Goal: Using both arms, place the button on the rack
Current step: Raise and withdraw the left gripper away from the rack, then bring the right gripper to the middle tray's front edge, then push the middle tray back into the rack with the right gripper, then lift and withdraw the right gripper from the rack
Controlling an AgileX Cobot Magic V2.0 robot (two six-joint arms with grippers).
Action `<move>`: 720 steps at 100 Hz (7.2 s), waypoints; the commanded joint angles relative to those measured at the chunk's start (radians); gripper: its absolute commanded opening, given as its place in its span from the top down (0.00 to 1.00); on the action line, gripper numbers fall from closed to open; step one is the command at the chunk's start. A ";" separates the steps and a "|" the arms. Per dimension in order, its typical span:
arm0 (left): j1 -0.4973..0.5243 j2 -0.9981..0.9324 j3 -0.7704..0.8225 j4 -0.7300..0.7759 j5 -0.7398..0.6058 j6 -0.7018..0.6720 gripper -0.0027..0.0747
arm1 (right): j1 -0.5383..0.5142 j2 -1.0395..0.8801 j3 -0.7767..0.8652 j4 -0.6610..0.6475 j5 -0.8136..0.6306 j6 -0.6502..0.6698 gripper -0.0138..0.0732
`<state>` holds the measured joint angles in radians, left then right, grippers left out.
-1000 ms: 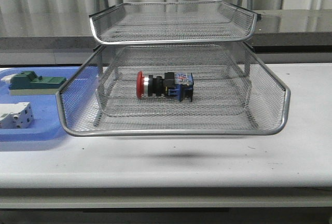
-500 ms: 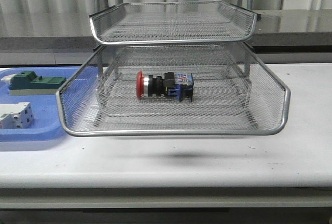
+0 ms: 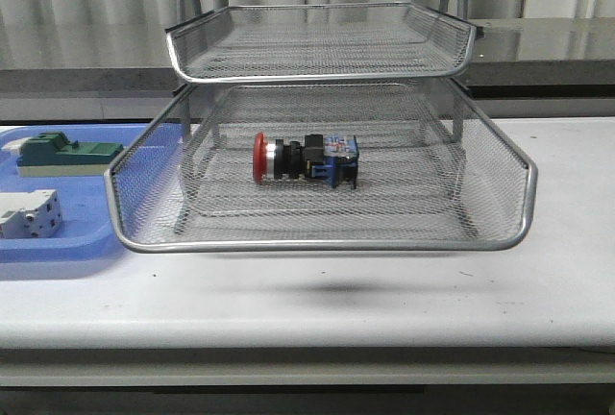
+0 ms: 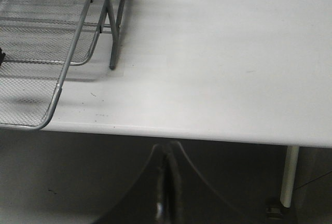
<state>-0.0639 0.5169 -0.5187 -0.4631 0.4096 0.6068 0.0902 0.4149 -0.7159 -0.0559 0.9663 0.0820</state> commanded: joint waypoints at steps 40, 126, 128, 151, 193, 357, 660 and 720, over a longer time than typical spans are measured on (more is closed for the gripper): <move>0.004 -0.122 0.191 -0.082 -0.374 -0.014 0.40 | -0.004 0.007 -0.032 -0.010 -0.064 -0.002 0.92; 0.004 -0.122 0.191 -0.082 -0.377 -0.014 0.99 | -0.004 0.007 -0.032 -0.008 -0.066 -0.002 0.92; 0.004 -0.122 0.191 -0.082 -0.375 -0.014 0.99 | -0.004 0.007 -0.032 -0.008 -0.066 -0.002 0.92; 0.004 -0.122 0.191 -0.082 -0.375 -0.014 0.99 | -0.004 0.023 -0.031 0.005 -0.180 -0.003 0.92; 0.004 -0.122 0.191 -0.082 -0.375 -0.014 0.99 | -0.003 0.349 -0.031 0.339 -0.240 -0.466 0.92; 0.004 -0.122 0.191 -0.082 -0.375 -0.014 0.99 | 0.544 1.177 -0.263 0.514 -0.535 -1.160 0.92; 0.004 -0.122 0.191 -0.082 -0.375 -0.014 0.99 | -0.120 -0.125 0.193 0.310 -0.405 -0.422 0.91; 0.004 -0.122 0.191 -0.082 -0.375 -0.014 0.99 | -0.080 -0.168 0.296 0.303 -0.623 -0.418 0.91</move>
<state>-0.0639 0.3910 -0.2979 -0.5316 0.0961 0.6049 -0.0102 0.2621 -0.4320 0.2413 0.4944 -0.3405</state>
